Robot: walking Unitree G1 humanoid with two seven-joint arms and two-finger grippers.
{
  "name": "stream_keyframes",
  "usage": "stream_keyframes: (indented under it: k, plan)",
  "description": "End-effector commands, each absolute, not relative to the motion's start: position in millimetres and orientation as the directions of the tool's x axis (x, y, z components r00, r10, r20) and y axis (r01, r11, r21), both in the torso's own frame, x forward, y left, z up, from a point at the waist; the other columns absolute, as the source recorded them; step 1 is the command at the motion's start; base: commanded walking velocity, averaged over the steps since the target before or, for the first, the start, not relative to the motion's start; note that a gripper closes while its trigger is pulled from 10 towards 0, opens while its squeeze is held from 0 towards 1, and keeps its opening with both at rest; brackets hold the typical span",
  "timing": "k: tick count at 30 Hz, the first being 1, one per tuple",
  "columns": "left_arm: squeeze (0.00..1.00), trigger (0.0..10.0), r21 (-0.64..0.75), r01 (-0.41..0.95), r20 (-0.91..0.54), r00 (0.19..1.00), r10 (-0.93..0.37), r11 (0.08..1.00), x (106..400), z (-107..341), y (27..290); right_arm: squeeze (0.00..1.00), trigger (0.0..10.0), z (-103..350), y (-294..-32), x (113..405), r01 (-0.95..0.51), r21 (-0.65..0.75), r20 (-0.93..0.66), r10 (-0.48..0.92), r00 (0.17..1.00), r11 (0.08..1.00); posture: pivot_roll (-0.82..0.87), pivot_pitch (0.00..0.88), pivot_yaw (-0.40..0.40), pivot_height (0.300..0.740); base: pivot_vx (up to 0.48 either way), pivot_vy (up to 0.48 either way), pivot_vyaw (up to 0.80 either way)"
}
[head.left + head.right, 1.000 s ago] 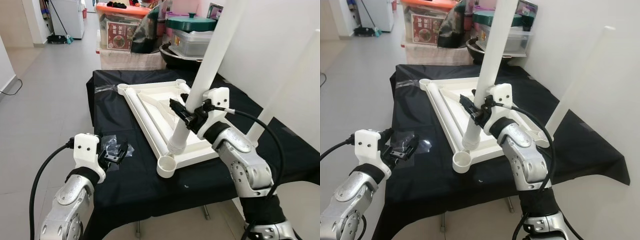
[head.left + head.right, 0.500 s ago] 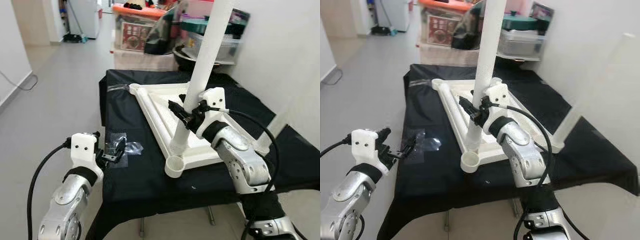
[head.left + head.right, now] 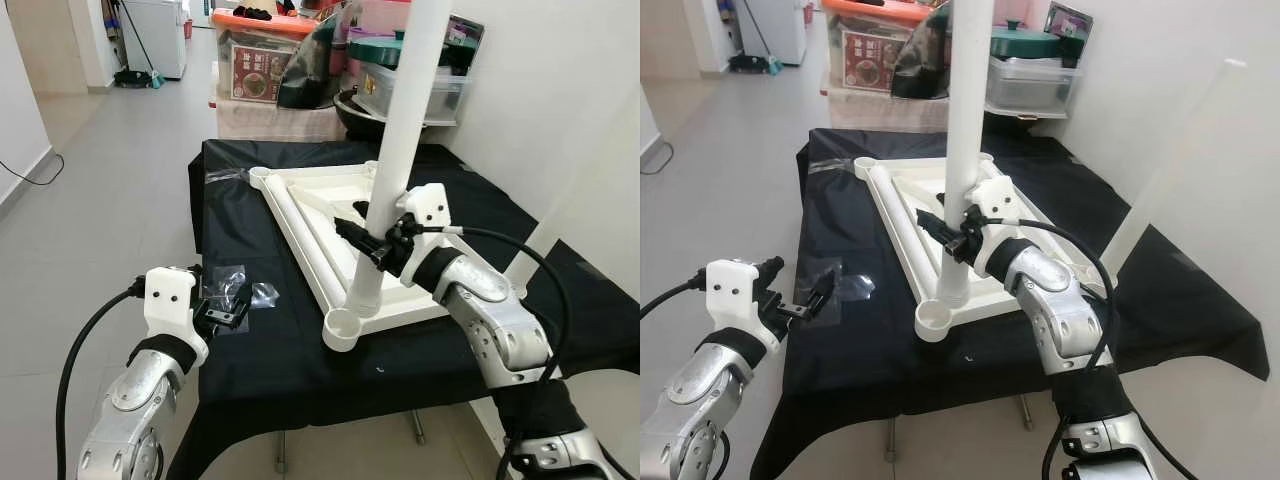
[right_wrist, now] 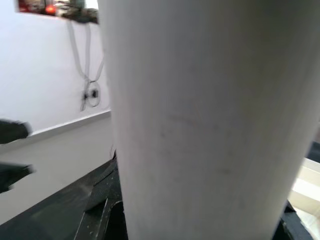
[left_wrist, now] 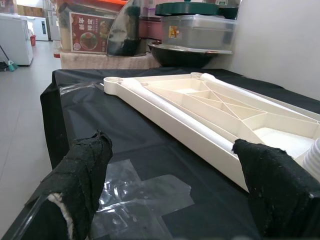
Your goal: Building children table
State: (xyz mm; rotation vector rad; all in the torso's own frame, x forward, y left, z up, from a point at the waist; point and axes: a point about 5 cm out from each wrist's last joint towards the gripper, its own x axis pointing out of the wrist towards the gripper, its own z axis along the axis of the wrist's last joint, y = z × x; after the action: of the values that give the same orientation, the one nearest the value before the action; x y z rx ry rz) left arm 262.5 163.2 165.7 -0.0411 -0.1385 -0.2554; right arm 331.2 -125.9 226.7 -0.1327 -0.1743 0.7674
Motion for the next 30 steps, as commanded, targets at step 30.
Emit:
stream_keyframes:
  k: [30]
  plan:
    - [0.00,10.0,-0.011,0.216,0.120,0.970,-0.213,0.976,262.0,164.4,177.7,0.00,10.0,192.0,-114.7,332.3,-0.826,-0.054,0.075,0.828,0.556,0.560,0.15,0.000,-0.139,0.740,0.000,0.000,0.00]
